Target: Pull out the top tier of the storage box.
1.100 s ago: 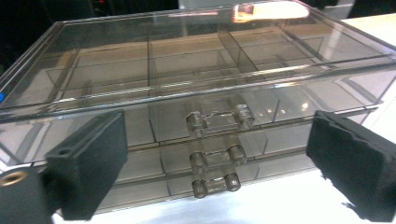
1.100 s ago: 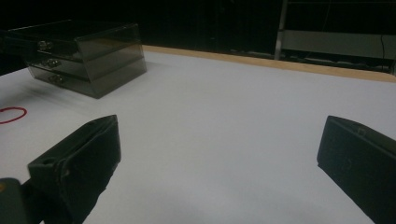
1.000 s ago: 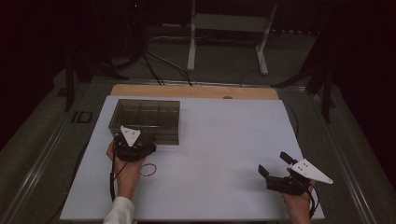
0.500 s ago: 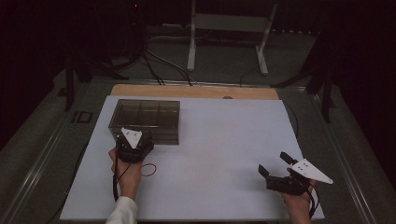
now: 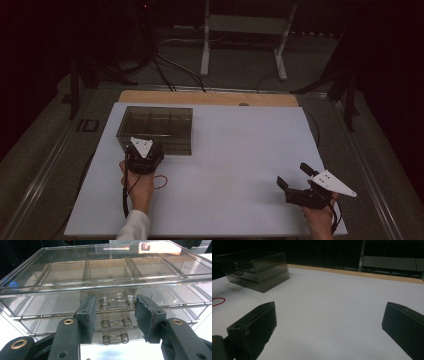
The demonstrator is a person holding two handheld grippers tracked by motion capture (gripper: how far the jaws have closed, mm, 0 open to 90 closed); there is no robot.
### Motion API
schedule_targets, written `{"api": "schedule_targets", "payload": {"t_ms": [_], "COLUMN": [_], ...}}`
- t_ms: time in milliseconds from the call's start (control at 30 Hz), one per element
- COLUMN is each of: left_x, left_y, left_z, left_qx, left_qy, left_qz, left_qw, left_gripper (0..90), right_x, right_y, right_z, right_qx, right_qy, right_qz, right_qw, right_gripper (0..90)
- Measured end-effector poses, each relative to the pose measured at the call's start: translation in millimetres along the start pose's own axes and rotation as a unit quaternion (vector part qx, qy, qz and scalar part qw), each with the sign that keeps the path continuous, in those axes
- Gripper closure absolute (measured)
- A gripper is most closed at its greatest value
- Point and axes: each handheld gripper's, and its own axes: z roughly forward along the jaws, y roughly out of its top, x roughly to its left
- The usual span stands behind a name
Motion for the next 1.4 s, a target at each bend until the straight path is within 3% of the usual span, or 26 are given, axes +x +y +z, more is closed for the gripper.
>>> {"api": "schedule_targets", "payload": {"t_ms": [267,800,1133,1200,1233,1333,1367,1400], "left_x": [-1.3,-6.7,-4.7,-1.9,-0.4,4.7,4.7,7.6], "left_y": [0.4,-0.3,-4.2,-4.3,-4.1,-2.2,-2.2,-1.4], "left_z": [-0.3,-2.0,-12.9,-14.6,-16.5,-20.5,-20.5,-21.7], "left_qx": [-0.004,0.004,0.008,0.005,-0.001,-0.008,-0.008,-0.005], "left_qy": [-0.001,0.021,0.011,0.0,-0.003,-0.031,-0.031,-0.043], "left_qz": [-0.015,-0.005,0.004,0.001,-0.001,-0.013,-0.013,-0.017], "left_qw": [0.9999,0.9998,0.9999,1.0,1.0,0.9994,0.9994,0.9989], "left_gripper": [57.0,58.0,57.8,57.5,56.8,35.4,29.1,29.1], "right_x": [0.5,-0.3,0.5,0.7,0.5,-0.2,-0.2,-0.3], "right_y": [-0.1,0.0,-0.1,0.0,0.0,-0.2,-0.2,-0.2], "right_z": [0.2,-0.3,0.0,-0.1,-0.2,-0.1,-0.1,0.1], "right_qx": [0.003,0.001,0.003,0.003,0.002,0.002,0.002,0.003], "right_qy": [0.001,-0.001,0.0,0.0,0.0,0.0,0.0,-0.001], "right_qz": [-0.001,-0.001,-0.001,0.0,0.0,0.001,0.001,0.001], "right_qw": [1.0,1.0,1.0,1.0,1.0,1.0,1.0,1.0], "right_gripper": [0.0,0.0,0.0,0.0,0.0,0.0,0.0,0.0]}}
